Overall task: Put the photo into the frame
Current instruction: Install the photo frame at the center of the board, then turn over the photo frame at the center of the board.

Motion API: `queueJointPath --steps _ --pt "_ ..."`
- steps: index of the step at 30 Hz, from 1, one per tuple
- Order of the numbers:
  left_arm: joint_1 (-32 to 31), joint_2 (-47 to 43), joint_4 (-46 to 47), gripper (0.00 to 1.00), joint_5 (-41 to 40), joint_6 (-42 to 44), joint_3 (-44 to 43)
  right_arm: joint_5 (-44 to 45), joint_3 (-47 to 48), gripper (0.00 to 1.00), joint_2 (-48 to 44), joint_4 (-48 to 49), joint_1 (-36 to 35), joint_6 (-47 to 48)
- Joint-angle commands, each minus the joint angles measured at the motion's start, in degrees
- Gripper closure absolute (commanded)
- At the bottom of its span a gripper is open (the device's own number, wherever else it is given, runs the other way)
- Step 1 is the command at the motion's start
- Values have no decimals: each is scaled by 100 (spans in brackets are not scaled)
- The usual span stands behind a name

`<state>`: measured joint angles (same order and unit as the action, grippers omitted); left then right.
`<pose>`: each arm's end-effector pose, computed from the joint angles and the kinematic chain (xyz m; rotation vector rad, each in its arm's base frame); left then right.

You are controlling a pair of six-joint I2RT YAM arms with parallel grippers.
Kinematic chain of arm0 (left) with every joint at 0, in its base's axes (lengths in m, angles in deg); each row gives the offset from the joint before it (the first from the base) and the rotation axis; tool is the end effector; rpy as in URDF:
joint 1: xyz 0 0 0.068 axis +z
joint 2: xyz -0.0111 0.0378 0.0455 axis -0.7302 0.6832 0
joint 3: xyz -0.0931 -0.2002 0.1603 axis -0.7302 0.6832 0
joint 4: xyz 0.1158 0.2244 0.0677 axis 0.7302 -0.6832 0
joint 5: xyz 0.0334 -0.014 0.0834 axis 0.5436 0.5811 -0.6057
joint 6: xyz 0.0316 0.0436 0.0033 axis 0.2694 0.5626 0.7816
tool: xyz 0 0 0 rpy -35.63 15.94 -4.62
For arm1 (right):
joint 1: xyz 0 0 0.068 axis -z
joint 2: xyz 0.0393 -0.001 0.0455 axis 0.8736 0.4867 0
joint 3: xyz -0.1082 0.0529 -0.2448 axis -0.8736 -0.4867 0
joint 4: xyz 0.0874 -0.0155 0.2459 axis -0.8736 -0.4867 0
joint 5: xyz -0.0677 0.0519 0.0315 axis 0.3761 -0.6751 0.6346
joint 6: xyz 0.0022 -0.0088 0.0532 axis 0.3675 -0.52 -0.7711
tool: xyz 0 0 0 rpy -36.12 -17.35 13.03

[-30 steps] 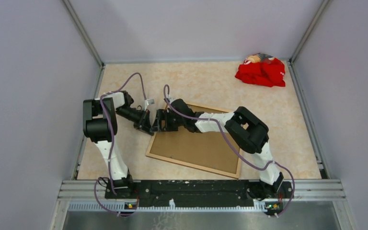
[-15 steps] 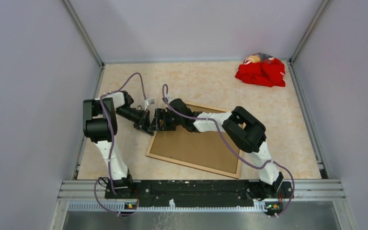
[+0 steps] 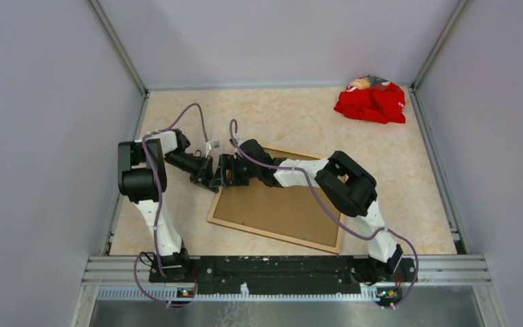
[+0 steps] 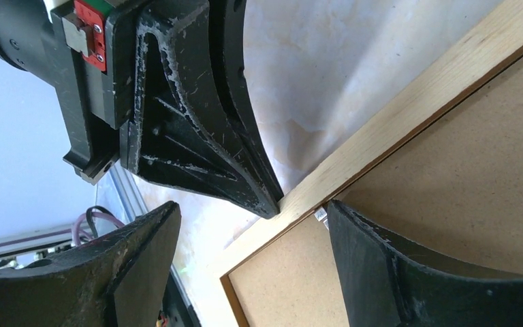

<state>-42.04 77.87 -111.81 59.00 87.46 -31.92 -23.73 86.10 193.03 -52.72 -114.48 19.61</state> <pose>0.3259 0.0010 0.1303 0.6224 2.7169 -1.2927 0.2770 0.3962 0.1503 -0.3731 2.3737 1.3245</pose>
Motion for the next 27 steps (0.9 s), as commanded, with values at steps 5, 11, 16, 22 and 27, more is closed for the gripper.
queueJointPath --steps 5,11,16,22,27 --pt "-60 -76 441 94 -132 178 101 -142 64 21 50 62 -71 -148" --pt "-44 -189 326 88 -160 175 -44 260 383 18 -509 -815 120 693" --pt "38 -336 76 65 -184 177 -426 1080 232 13 -1657 -2211 140 2368" --pt "150 -659 -247 57 -187 362 -629 1443 -1841 12 -3566 -2755 -320 3655" --pt "202 -990 -545 46 -189 569 -604 1699 -3070 14 -4606 -2812 -1180 3958"
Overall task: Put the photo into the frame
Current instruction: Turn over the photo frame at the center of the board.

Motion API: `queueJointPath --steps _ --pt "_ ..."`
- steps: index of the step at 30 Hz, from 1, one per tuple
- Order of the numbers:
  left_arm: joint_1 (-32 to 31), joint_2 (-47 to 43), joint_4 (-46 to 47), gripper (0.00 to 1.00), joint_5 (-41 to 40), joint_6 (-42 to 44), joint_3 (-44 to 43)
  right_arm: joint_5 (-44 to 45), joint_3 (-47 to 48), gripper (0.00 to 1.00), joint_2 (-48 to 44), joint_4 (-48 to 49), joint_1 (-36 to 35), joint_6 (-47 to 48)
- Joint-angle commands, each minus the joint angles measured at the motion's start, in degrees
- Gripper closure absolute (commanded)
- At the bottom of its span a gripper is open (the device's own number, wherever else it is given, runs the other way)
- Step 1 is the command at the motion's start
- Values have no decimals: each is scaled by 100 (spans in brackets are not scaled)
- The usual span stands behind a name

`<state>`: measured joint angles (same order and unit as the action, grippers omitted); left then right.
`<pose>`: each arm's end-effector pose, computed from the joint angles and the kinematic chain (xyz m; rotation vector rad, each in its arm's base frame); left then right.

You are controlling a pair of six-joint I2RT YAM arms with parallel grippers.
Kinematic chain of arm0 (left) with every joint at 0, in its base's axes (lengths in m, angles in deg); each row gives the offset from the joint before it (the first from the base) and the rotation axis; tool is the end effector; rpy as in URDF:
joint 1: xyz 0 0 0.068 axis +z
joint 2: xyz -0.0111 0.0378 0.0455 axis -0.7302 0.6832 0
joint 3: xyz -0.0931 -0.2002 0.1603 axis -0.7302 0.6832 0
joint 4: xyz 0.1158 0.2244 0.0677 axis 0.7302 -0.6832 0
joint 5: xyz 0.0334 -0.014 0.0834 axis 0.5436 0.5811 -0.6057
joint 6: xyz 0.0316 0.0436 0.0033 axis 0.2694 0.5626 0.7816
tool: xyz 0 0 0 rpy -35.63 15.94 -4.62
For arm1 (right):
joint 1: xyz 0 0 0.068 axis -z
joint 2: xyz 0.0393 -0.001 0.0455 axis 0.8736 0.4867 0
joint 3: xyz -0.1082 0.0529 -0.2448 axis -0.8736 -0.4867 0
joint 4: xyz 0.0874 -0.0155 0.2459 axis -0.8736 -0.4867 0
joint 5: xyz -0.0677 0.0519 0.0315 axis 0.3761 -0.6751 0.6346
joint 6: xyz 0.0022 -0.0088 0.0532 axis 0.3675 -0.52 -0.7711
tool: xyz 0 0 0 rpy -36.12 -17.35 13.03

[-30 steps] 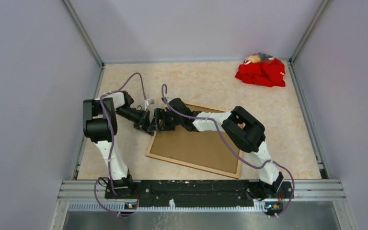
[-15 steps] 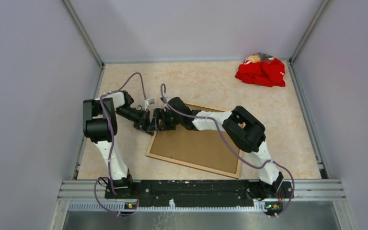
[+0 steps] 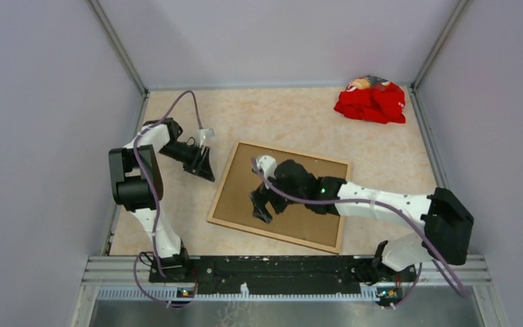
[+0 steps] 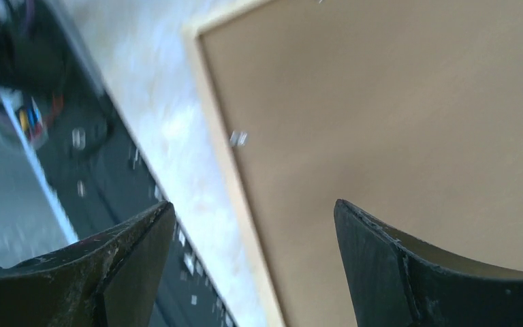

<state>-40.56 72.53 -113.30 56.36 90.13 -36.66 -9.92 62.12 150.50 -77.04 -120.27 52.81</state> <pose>0.3361 0.0117 0.1759 0.7265 2.6157 -1.1071 0.1604 0.2786 0.2618 -0.9530 2.1177 0.8044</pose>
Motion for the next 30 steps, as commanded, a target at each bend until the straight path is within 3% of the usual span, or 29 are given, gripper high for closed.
queueJointPath --steps 1,9,12,14,20,22,27,30 --pt "58 -530 -450 44 83 338 -111 435 -805 14 -428 -342 -809 663" --pt "63 -1491 -889 33 359 961 197 1577 -812 22 35 -446 -1803 815" --pt "66 -1855 -1065 30 429 1358 352 1732 -795 26 273 -341 -1896 889" --pt "67 -2008 -1193 21 459 1537 431 1778 -815 29 406 -209 -1913 930" --pt "62 -2207 -1495 17 526 1907 578 2068 -835 39 748 -3 -1909 1056" --pt "67 -2277 -1461 18 512 1917 631 2107 -851 48 783 63 -1909 1050" --pt "65 -2528 -1206 19 511 1796 766 2089 -855 86 908 102 -1909 1049" --pt "64 -2931 -842 15 611 1732 988 2172 -737 98 951 -25 -1909 1035"
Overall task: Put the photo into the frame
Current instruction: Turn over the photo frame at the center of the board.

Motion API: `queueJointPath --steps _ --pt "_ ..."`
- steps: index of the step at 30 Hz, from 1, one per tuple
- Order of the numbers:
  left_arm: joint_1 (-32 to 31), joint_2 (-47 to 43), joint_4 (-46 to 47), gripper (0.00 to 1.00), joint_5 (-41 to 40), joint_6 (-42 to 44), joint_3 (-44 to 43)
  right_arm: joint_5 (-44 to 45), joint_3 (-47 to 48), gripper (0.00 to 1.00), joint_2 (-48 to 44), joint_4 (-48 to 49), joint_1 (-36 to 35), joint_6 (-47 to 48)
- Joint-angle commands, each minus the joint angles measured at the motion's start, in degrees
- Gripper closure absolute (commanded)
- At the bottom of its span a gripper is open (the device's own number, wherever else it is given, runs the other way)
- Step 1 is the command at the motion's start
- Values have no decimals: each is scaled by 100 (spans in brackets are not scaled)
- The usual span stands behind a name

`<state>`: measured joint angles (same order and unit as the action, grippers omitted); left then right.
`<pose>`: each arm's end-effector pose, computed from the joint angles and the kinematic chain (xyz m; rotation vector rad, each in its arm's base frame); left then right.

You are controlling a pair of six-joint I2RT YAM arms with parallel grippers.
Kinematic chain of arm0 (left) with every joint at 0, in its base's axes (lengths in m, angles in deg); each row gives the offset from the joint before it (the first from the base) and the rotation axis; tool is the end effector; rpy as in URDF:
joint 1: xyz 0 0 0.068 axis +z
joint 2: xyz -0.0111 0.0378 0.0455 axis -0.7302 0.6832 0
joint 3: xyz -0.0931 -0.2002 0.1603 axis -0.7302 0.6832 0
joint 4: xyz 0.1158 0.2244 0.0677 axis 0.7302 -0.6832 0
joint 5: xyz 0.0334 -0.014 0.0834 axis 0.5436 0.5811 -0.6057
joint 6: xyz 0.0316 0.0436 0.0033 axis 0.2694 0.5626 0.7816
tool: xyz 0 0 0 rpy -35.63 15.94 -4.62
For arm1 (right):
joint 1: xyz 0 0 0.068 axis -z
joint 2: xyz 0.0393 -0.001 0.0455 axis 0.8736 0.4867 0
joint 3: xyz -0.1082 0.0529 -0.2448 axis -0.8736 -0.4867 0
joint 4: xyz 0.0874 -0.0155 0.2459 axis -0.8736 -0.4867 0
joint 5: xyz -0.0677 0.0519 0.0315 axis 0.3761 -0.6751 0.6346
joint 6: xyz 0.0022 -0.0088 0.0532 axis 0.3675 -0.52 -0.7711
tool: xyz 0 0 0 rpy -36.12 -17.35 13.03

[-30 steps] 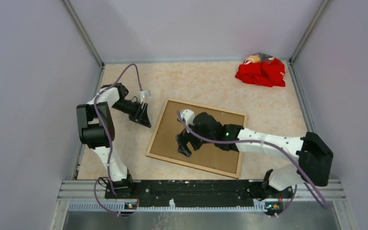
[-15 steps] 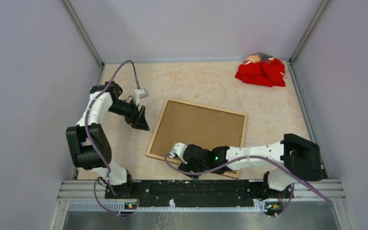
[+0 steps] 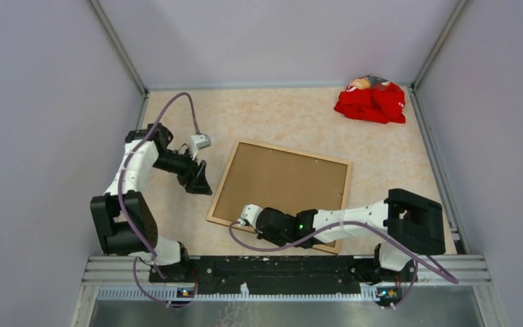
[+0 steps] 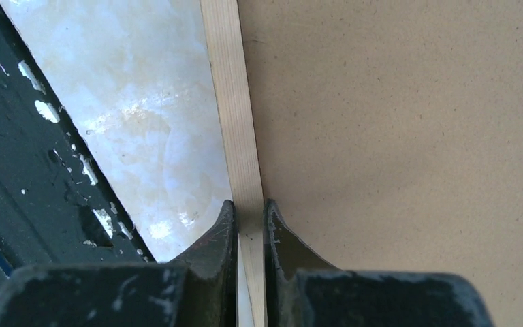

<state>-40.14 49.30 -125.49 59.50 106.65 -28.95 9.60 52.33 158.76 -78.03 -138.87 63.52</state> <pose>0.2522 0.0029 0.2587 1.0472 2.3278 -1.0189 0.0717 0.2973 0.1650 -1.4517 2.0565 0.2897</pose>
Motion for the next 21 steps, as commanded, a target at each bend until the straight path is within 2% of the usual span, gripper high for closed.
queueJointPath --steps 1,5,8,14,21 --pt "26 -769 478 14 351 233 301 243 324 100 104 4 -49 -35" --pt "24 -1369 450 10 485 1187 611 367 747 100 -118 -228 -49 149" --pt "21 -1937 648 2 367 1893 1056 341 1211 100 -291 -434 6 299" --pt "14 -3381 1129 1 325 3338 2106 -150 2101 100 -457 -756 352 92" --pt "16 -4746 1444 1 444 4544 2565 -549 2632 100 -514 -911 592 -67"
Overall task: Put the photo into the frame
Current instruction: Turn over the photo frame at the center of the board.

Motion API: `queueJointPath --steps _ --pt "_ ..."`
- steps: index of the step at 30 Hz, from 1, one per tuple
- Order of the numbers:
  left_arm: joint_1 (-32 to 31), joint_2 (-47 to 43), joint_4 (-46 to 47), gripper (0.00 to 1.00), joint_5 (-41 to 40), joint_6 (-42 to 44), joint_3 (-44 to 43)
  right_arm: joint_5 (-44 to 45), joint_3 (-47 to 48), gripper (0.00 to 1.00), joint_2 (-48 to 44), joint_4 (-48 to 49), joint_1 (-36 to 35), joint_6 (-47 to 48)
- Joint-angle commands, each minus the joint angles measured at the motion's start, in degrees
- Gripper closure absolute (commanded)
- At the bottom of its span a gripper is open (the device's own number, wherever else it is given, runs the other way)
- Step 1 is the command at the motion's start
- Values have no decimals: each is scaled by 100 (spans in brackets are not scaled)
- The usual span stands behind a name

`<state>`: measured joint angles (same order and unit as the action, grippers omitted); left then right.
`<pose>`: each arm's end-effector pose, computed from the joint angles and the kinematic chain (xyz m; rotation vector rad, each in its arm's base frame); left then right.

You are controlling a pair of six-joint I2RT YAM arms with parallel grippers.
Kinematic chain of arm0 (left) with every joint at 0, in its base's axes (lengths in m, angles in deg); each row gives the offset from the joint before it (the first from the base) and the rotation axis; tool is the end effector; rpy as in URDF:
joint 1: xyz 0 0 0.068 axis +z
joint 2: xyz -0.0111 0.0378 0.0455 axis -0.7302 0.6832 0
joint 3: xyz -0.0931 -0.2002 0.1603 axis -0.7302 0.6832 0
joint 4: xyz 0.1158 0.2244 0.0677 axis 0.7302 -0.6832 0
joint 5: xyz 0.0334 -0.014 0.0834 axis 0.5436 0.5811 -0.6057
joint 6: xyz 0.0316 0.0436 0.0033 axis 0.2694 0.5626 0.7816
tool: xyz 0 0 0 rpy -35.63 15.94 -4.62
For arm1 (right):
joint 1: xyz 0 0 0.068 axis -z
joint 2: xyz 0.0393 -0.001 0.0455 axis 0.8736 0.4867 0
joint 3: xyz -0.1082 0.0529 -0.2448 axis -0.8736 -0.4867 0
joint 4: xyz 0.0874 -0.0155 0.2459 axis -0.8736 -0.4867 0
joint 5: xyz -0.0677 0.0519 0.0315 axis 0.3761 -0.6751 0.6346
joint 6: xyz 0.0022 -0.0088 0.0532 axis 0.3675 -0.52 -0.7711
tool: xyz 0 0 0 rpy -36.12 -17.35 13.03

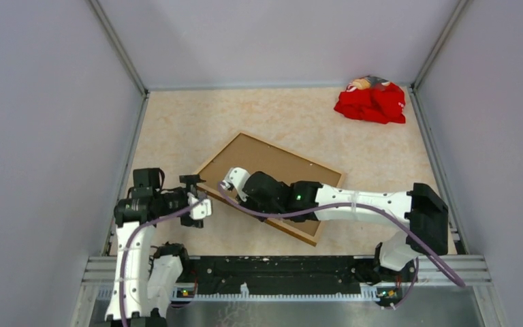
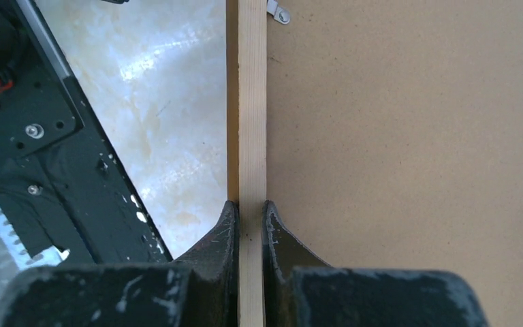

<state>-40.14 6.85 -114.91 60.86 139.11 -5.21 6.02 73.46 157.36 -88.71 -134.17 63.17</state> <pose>0.1208 -0.0132 0.2714 1.6194 1.4918 -0.3070 0.1056 0.3306 0.2731 -1.2741 1.9864 0.4744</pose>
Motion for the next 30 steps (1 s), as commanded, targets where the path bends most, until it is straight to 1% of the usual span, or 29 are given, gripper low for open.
queueJointPath --steps 1,2,4,7,9,10,13,16,18,20,21,23,24,26,27,30 --pt "15 -612 416 1 293 1545 275 -271 579 100 -381 142 147 -58" --pt "11 -732 534 1 279 1762 389 -355 639 100 -377 111 171 -73" --pt "17 -1001 1168 2 333 1794 659 -443 774 100 -368 16 184 -97" --pt "12 -1256 1622 6 414 2349 970 -543 935 100 -364 -81 225 -170" --pt "5 -1251 1792 11 426 2661 1081 -584 999 100 -392 -92 277 -228" --pt "2 -1203 1852 14 434 2746 1074 -614 1024 100 -410 -92 305 -257" --pt "-8 -1022 2089 32 492 2760 1010 -717 1091 100 -416 -107 378 -309" --pt "-39 -825 2248 38 442 2970 1031 -790 1191 100 -387 -163 415 -328" --pt "-95 -652 2320 46 392 3057 1001 -827 1337 100 -348 -256 438 -330" --pt "-193 -501 2431 59 293 2936 912 -721 1507 100 -308 -421 460 -296" --pt "-278 -433 2526 70 261 2734 855 -633 1611 98 -283 -548 467 -246" --pt "-373 -299 2663 93 238 2264 648 -424 1819 76 -277 -822 482 -126" --pt "-402 -220 2675 100 239 2097 521 -337 1911 66 -283 -956 483 -30" --pt "-436 -11 2678 100 294 1728 230 -302 2028 54 -330 -1183 483 177" --pt "-445 65 2680 100 343 1539 93 -329 2060 50 -356 -1281 483 309" --pt "-473 307 2453 100 331 1300 -277 -374 2029 41 -465 -1577 470 749"
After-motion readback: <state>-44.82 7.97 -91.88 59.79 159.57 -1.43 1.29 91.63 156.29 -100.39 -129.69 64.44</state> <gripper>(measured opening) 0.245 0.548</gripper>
